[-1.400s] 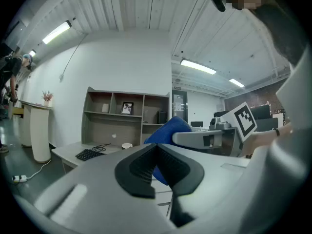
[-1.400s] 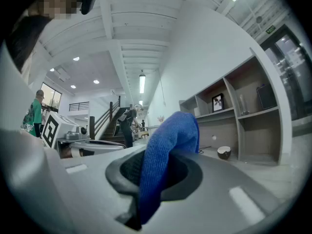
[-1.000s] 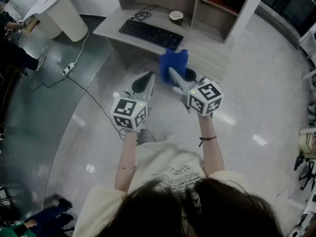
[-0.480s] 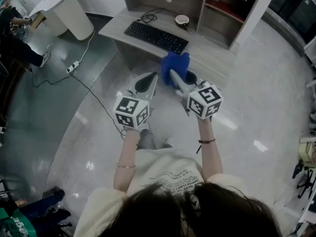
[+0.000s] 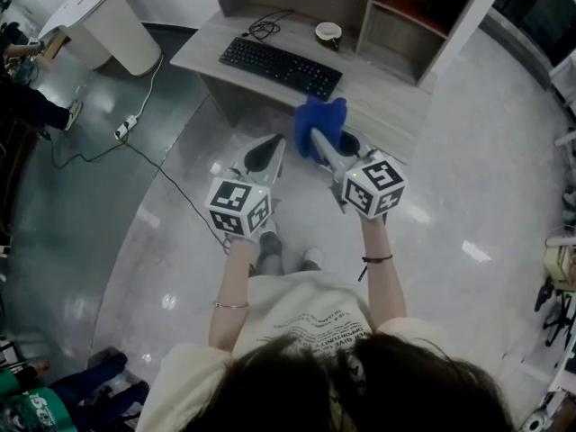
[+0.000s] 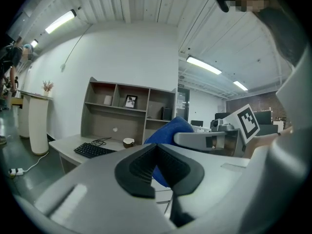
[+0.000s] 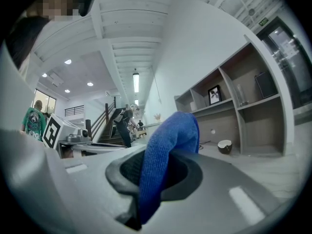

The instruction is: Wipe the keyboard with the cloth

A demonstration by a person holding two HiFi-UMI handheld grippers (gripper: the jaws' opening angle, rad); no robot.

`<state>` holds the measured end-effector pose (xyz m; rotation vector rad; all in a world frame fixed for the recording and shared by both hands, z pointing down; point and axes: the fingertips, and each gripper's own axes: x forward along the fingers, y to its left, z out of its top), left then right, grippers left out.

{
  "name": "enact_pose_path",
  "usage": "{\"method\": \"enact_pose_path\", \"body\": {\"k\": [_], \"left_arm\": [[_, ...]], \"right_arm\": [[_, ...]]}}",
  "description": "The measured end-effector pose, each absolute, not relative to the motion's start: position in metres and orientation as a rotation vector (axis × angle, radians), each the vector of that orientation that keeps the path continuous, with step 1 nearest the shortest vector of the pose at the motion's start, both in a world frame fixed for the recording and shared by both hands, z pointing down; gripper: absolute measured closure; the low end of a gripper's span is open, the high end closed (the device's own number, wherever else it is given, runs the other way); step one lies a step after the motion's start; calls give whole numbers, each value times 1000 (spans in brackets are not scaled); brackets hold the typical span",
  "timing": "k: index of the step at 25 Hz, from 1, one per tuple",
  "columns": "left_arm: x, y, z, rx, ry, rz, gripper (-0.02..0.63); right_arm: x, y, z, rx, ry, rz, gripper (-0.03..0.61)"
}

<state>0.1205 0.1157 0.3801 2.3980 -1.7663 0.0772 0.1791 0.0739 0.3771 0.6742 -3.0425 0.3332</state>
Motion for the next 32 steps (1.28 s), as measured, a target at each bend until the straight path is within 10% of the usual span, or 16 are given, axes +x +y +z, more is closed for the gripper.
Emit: {"method": "enact_pose_path", "body": {"k": [32], "left_arm": [[41, 11, 401, 2565, -1433, 108, 612]], "right_arm": [[106, -13, 399, 1016, -2932, 409, 520]]}}
